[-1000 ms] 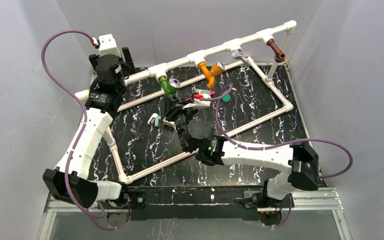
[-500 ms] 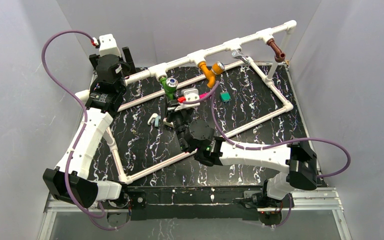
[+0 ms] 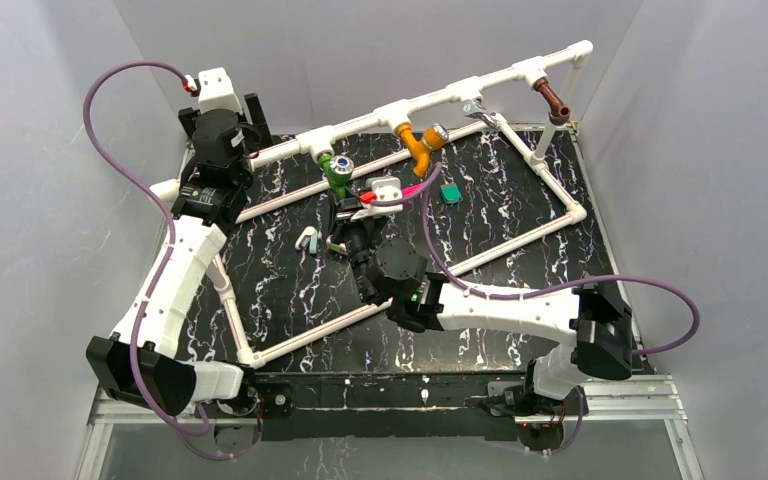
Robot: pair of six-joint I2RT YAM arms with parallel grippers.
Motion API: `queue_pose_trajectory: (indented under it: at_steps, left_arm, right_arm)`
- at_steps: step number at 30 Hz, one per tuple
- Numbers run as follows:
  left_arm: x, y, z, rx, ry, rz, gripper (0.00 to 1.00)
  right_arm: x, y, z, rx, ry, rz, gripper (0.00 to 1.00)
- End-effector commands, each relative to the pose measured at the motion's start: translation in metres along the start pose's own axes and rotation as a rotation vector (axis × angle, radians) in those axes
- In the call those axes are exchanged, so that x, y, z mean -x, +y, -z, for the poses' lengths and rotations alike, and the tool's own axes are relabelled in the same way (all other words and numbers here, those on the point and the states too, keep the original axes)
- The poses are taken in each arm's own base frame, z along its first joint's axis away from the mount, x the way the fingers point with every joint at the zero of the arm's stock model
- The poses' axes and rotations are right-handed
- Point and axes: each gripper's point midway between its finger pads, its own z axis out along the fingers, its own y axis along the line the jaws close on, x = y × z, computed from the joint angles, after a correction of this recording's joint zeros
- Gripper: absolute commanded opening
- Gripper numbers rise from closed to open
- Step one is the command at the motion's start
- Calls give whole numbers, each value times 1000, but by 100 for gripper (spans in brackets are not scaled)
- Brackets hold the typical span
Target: Install the water faucets
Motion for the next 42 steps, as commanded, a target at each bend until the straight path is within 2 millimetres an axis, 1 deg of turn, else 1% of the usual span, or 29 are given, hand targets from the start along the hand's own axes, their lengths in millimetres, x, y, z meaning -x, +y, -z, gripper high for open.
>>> queue_pose_trajectory:
  at_steps: [1, 10, 18, 22, 25, 28, 31, 33, 35, 40, 42]
  left_arm:
    - [-79, -12, 15, -63, 243, -131, 77]
    - [-78, -14, 16, -73, 242, -119, 77]
    - [-81, -19, 21, -95, 250, -104, 77]
    - [-80, -21, 24, -103, 249, -100, 77]
    - [-80, -24, 25, -109, 248, -104, 77]
    - [-78, -25, 26, -112, 243, -108, 77]
    - [-79, -25, 27, -112, 243, -113, 77]
    - [-78, -25, 28, -111, 241, -113, 77]
    - [-77, -24, 28, -111, 238, -113, 77]
    - [-77, -23, 30, -108, 235, -118, 77]
    - [-78, -23, 29, -107, 235, -120, 77]
  right_arm:
    - [39, 10, -10, -28, -48, -348, 1]
    - [27, 8, -10, -108, 12, -584, 1]
    - [23, 1, -11, -149, 5, -657, 1]
    - [14, -5, -9, -173, 37, -741, 1]
    - [13, -5, -8, -167, 47, -765, 1]
    - [20, 0, -12, -131, 28, -692, 1]
    - [30, 10, -17, -59, -1, -553, 1]
    - [31, 14, -19, -21, -17, -433, 1]
    - [28, 17, -20, 14, -25, -318, 1]
    - [29, 14, -20, 72, -103, -28, 1]
    - [32, 14, -21, 90, -134, 55, 1]
